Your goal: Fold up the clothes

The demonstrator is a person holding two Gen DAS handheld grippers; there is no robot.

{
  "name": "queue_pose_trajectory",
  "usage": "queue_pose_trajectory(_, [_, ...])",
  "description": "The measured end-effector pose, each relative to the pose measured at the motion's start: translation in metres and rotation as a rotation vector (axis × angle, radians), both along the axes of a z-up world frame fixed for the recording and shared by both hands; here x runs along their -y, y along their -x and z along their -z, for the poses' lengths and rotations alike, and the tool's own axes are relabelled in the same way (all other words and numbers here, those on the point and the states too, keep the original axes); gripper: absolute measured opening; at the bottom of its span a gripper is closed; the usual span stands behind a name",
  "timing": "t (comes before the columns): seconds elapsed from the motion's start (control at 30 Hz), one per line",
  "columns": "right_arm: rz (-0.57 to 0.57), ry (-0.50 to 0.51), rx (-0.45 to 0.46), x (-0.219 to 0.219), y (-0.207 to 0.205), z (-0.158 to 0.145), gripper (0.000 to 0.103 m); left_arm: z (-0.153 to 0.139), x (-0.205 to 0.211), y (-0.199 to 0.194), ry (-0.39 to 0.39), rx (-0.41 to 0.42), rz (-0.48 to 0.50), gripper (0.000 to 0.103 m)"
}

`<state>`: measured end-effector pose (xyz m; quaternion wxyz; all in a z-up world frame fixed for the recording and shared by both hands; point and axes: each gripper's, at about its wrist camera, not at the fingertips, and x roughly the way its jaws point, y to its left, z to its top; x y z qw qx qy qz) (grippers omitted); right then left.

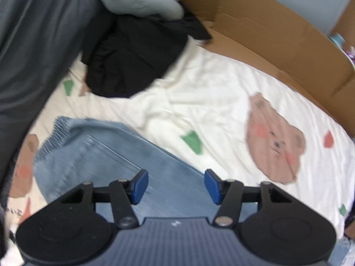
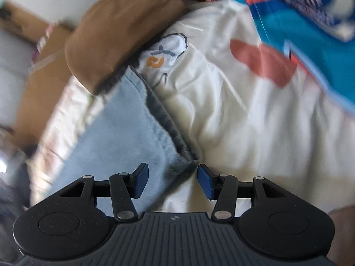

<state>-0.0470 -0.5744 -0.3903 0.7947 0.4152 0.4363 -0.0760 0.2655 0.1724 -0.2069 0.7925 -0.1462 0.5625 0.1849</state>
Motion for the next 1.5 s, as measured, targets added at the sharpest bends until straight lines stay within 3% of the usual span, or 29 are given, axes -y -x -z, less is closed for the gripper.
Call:
queue_pose_trajectory(0.33, [0.091,-0.171,0.113,0.006,0.015,0.012,0.057,0.017,0.096,0.02,0.088,-0.013,0.061,0.059])
queue_pose_trajectory(0.47, [0.117,-0.275,0.104,0.005,0.017,0.024,0.056,0.021,0.134,0.025,0.133,-0.013,0.104,0.059])
queue_pose_trajectory(0.6, [0.123,-0.25,0.045,-0.001,0.019,0.036,0.056,0.031,0.17,0.03,0.186,-0.03,0.168,0.061])
queue_pose_trajectory(0.9, [0.199,-0.323,0.129,0.001,0.012,0.051,0.057,0.072,0.245,0.044,0.262,-0.104,0.351,0.064])
queue_pose_trajectory(1.17, [0.151,-0.355,0.266,0.007,0.012,0.038,0.056,0.095,0.273,0.056,0.265,-0.128,0.41,0.068])
queue_pose_trajectory(1.5, [0.096,-0.38,0.24,0.024,-0.008,0.059,0.056,0.121,0.291,0.081,0.318,-0.185,0.444,0.068])
